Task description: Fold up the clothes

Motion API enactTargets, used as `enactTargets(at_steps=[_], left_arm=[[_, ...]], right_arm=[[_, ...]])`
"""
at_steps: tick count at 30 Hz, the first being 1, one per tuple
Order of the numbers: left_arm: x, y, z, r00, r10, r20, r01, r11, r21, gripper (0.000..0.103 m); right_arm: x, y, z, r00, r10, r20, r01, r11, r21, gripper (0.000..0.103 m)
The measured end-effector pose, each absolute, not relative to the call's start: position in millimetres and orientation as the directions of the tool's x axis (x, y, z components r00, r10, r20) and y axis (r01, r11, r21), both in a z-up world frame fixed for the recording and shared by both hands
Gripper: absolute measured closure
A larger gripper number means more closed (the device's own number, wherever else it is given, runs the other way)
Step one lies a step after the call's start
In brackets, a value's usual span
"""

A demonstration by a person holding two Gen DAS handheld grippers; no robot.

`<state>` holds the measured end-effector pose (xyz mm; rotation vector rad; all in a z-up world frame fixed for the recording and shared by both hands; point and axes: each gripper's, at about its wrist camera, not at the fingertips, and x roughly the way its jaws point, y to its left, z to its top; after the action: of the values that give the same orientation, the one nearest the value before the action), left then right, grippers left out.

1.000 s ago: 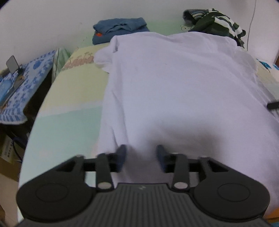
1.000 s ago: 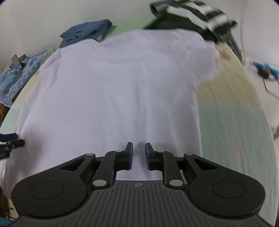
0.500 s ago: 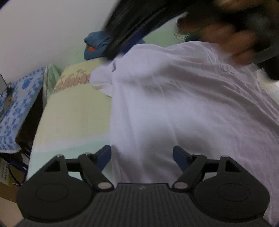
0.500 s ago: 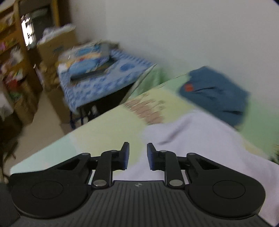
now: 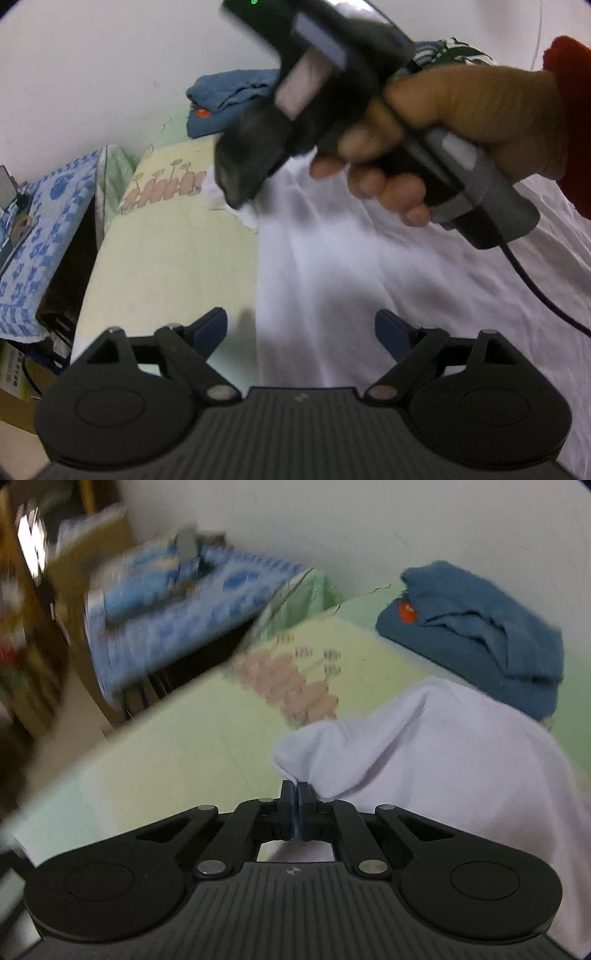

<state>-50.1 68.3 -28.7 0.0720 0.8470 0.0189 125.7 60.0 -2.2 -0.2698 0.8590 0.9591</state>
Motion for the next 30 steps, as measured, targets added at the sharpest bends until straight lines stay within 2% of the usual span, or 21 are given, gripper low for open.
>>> enactTargets(at_steps=[2, 7, 11, 13, 15, 16, 17, 20, 23, 25, 26, 30], left_arm=[[-47, 70, -28, 0.663, 0.050, -0.747, 0.001, 0.998, 0.067, 0.010], [-45, 72, -27, 0.657, 0.057, -0.752, -0.012, 0.998, 0.065, 0.006], [-45, 71, -29, 0.657, 0.048, -0.753, -0.002, 0.998, 0.062, 0.004], [-44, 71, -31, 0.650, 0.050, -0.758, 0.005, 0.997, 0.071, 0.004], [-45, 75, -31, 0.650, 0.044, -0.759, 0.008, 0.998, 0.064, 0.004], [-46, 77, -31, 0.652, 0.037, -0.757, 0.008, 0.998, 0.055, 0.004], [-45, 80, -30, 0.657, 0.032, -0.754, 0.008, 0.999, 0.049, 0.004], [-41, 92, -28, 0.674, 0.029, -0.738, -0.001, 0.999, 0.038, 0.003], [-28, 109, -28, 0.684, 0.051, -0.727, -0.049, 0.999, 0.024, 0.003], [-14, 127, -26, 0.689, 0.079, -0.720, -0.119, 0.993, -0.006, 0.003], [-7, 136, -25, 0.691, 0.093, -0.717, -0.156, 0.988, -0.022, 0.003], [19, 165, -25, 0.700, 0.138, -0.701, -0.228, 0.973, -0.035, 0.003]], right_arm=[[139, 57, 8, 0.246, 0.674, -0.697, -0.767, 0.575, 0.285, 0.101], [172, 52, 22, 0.123, 0.864, -0.488, -0.607, 0.455, 0.652, 0.101], [182, 61, -7, -0.004, 0.914, -0.406, -0.494, 0.352, 0.795, 0.101], [182, 62, -22, -0.008, 0.889, -0.458, -0.461, 0.403, 0.791, 0.099], [176, 60, -26, 0.023, 0.846, -0.532, -0.523, 0.464, 0.715, 0.093], [174, 57, -27, 0.013, 0.827, -0.562, -0.541, 0.478, 0.692, 0.084], [175, 52, -28, -0.006, 0.805, -0.593, -0.541, 0.496, 0.679, 0.080], [169, 43, -11, 0.044, 0.747, -0.663, -0.631, 0.535, 0.562, 0.079], [176, 45, 19, 0.177, 0.749, -0.639, -0.709, 0.547, 0.445, 0.079], [182, 56, 23, 0.213, 0.724, -0.656, -0.741, 0.558, 0.375, 0.062], [183, 60, 20, 0.220, 0.710, -0.669, -0.754, 0.559, 0.345, 0.060], [187, 78, 7, 0.250, 0.650, -0.718, -0.799, 0.557, 0.226, 0.062]])
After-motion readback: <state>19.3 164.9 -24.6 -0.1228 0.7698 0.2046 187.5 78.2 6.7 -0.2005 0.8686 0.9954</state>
